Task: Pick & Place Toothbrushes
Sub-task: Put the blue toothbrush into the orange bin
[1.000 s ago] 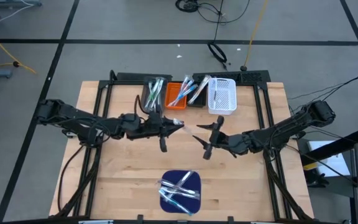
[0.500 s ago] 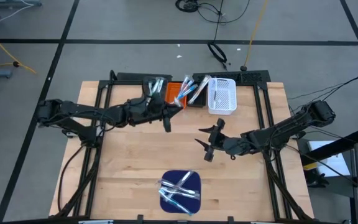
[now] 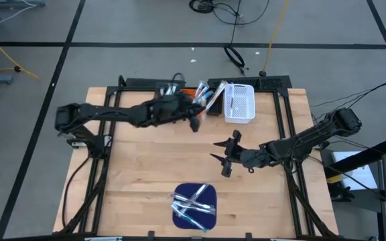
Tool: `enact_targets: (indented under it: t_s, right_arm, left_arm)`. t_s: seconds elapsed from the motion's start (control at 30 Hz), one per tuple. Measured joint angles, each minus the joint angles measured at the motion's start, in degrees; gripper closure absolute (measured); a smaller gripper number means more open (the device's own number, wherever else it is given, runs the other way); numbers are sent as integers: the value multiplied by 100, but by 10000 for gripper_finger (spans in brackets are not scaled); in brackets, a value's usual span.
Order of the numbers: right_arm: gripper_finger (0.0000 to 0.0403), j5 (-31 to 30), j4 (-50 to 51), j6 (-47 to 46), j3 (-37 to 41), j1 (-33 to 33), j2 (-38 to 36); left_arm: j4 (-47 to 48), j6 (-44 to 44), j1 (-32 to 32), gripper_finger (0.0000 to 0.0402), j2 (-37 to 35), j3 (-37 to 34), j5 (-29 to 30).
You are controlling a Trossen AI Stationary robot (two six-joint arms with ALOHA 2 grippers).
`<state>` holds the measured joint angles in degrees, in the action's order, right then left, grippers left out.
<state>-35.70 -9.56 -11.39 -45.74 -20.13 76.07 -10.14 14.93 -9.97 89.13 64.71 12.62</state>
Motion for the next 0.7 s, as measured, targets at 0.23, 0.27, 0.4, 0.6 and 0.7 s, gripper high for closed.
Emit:
enact_targets:
  t_s: [0.23,0.27,0.4,0.6,0.7]
  right_arm:
    - [206,2,153,-137,0,-199,0]
    - [206,2,172,-145,0,-240,0]
    - [207,2,172,-145,0,-368,0]
    - [206,2,185,-145,0,-492,0]
    - [206,0,258,-147,0,-516,0]
  left_arm:
    - [757,-76,-396,394,975,1193,22]
    - [825,-90,-453,394,1101,1355,-3]
    - [1367,-83,-691,394,1587,1937,-28]
    - [1773,22,-910,394,2096,2426,-215]
    - [1768,-3,-992,394,2236,2476,-213]
